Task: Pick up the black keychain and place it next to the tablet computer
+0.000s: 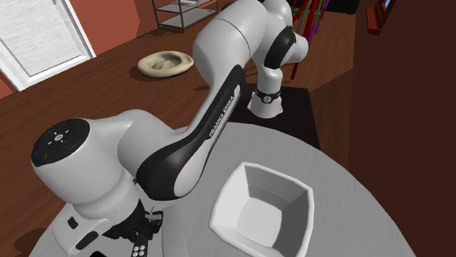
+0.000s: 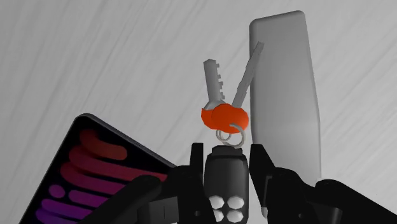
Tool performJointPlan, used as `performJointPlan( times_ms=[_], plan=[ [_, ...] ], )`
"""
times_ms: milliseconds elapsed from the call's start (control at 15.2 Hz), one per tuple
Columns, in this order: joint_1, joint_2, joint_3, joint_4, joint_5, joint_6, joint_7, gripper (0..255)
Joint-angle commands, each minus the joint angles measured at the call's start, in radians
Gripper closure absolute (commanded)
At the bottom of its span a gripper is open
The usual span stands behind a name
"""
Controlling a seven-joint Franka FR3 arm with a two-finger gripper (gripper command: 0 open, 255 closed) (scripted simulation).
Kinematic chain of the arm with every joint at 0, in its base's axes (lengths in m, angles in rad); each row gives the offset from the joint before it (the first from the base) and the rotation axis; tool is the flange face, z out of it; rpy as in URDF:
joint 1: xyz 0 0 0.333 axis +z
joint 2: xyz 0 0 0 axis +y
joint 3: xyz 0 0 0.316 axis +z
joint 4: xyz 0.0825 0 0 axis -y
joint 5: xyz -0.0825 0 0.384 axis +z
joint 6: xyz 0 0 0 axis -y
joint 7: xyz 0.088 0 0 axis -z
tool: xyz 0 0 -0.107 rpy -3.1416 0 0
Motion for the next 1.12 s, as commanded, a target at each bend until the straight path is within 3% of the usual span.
performJointPlan(
  times_ms=[0, 726, 1056],
  plan=[
    [-0.003, 0.024, 0.005, 0.021, 0.003, 0.003, 0.003, 255],
    [-0.007, 0.094, 0.02, -0.004, 0.021, 0.097, -0.006, 255],
    [-0.007, 0.094, 0.02, -0.004, 0.021, 0.098, -0.006, 255]
  ],
)
